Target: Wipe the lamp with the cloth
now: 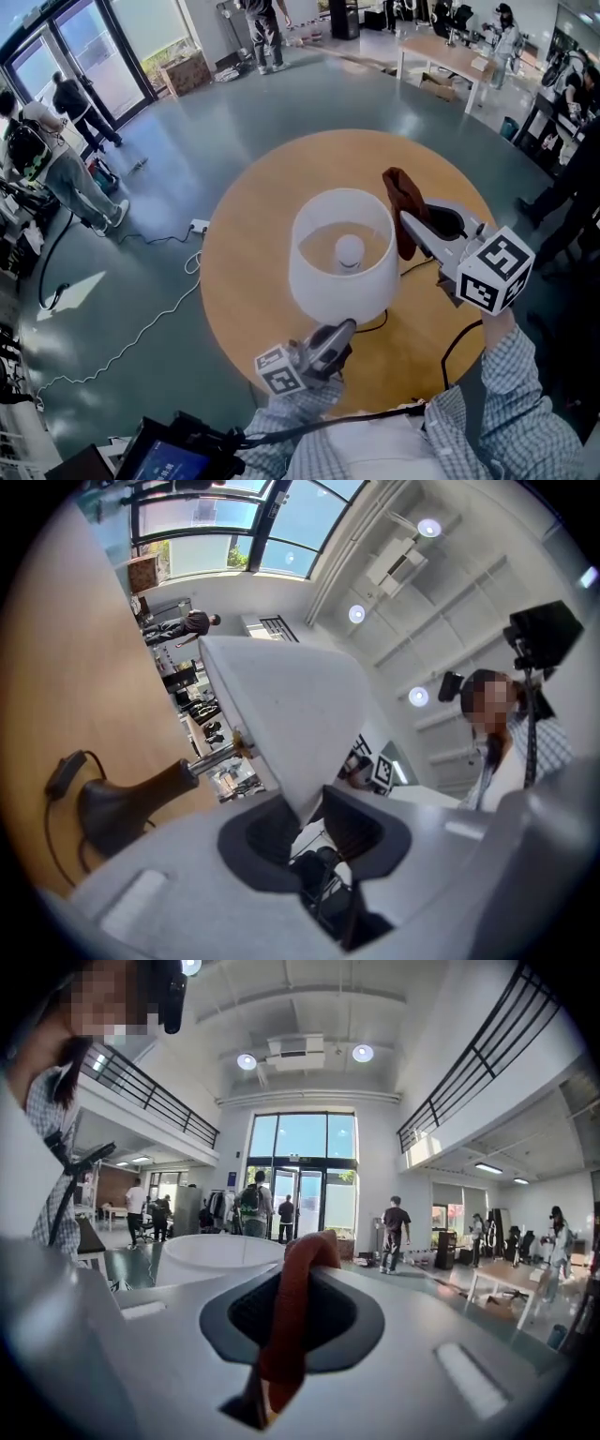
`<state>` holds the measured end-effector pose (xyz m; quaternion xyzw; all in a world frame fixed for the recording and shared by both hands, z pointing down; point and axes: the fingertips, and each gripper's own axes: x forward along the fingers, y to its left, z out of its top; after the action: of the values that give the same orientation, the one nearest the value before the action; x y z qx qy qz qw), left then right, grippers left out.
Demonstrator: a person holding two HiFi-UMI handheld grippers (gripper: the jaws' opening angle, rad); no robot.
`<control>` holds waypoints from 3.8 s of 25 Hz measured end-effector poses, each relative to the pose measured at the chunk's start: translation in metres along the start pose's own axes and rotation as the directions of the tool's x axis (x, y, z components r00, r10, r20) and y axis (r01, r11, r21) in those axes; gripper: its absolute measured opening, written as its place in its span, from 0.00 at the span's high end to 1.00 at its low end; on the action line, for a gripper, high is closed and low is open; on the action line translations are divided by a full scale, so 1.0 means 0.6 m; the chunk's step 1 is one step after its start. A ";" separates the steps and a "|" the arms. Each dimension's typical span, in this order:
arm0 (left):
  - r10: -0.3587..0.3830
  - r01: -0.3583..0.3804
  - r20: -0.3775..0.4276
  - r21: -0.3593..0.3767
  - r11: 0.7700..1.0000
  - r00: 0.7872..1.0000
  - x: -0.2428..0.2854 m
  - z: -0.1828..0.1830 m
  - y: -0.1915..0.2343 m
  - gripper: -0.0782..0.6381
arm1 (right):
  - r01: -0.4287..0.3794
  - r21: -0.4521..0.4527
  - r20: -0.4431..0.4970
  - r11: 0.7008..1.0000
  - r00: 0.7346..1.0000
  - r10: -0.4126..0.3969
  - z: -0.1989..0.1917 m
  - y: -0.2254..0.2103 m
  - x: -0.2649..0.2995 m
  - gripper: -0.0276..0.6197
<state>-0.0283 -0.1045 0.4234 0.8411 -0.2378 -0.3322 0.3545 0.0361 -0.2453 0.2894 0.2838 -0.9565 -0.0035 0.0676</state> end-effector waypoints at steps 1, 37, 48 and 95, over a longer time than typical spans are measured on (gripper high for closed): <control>-0.001 0.001 0.003 -0.001 1.000 1.000 -0.001 0.000 0.001 0.78 | -0.020 -0.016 0.006 1.000 1.000 0.020 0.011 0.001 0.008 0.88; 0.007 -0.007 0.014 0.017 1.000 1.000 0.015 -0.002 -0.004 0.78 | -0.697 -0.038 -0.643 0.716 0.566 0.516 -0.072 0.033 0.231 0.88; 0.008 -0.008 -0.008 0.031 0.999 1.000 0.023 -0.003 -0.001 0.78 | -0.940 -0.149 -0.917 0.308 0.248 0.312 -0.076 0.109 0.273 0.88; 0.026 -0.024 -0.096 0.021 0.999 0.995 0.029 -0.013 0.008 0.79 | -0.776 -0.618 -0.733 0.126 0.626 0.264 -0.107 0.270 -0.127 0.88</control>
<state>-0.0119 -0.1153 0.4246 0.8566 -0.2344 -0.2842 0.3613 0.0200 -0.0657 0.3507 -0.1827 -0.7682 -0.4395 0.4281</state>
